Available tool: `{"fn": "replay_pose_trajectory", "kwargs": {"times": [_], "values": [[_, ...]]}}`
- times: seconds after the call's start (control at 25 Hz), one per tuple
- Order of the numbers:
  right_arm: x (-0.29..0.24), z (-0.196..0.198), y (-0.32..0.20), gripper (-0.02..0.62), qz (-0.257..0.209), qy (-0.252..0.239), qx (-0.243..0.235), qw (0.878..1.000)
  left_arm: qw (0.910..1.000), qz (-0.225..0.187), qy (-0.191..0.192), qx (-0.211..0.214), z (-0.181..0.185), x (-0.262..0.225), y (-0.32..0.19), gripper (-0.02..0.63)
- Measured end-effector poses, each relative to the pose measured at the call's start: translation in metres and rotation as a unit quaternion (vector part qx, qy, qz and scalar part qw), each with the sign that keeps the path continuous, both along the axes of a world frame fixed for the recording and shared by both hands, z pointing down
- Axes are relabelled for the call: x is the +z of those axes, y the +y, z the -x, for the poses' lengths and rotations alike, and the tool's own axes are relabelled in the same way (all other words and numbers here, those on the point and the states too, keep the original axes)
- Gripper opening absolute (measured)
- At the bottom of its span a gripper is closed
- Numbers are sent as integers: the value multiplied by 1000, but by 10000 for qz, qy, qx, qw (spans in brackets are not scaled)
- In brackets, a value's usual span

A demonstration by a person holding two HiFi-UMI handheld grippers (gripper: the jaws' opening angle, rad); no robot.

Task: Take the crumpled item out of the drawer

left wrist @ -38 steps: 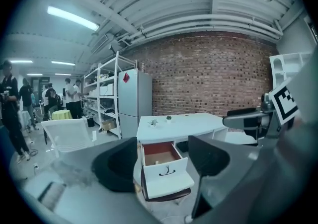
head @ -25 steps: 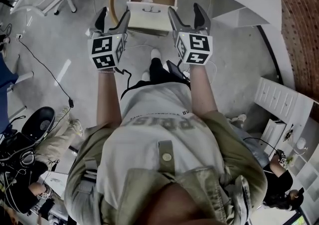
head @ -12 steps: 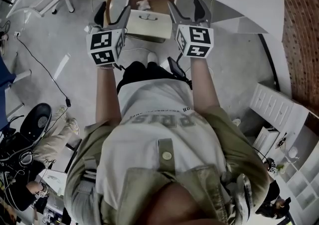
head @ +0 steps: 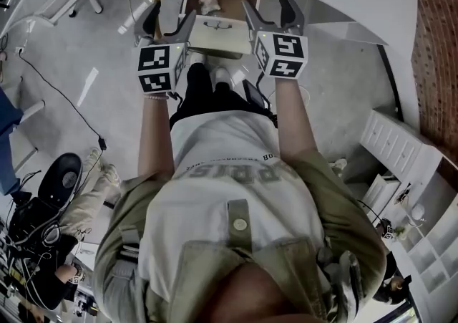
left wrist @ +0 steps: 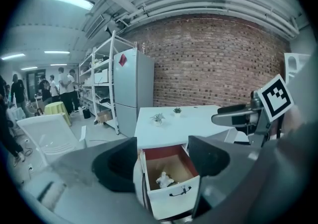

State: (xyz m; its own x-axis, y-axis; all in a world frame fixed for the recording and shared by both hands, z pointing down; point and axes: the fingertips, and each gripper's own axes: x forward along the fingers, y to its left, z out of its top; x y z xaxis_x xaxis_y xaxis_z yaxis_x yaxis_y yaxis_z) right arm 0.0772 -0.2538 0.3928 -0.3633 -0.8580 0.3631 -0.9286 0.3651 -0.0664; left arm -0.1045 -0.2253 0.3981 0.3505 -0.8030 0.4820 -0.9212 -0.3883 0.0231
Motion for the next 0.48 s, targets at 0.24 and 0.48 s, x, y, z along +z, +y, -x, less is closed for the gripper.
{"fn": "replay_pose_trajectory", "kwargs": {"times": [0.24,0.48], "values": [[50,25,-37,348,483,271,-222,9982,9995,128,-36,276,5,21,-31,337],[109,47,-69,344,1029,643,-735,9899,9982,205,-94,562,-8,35,-54,337]]}}
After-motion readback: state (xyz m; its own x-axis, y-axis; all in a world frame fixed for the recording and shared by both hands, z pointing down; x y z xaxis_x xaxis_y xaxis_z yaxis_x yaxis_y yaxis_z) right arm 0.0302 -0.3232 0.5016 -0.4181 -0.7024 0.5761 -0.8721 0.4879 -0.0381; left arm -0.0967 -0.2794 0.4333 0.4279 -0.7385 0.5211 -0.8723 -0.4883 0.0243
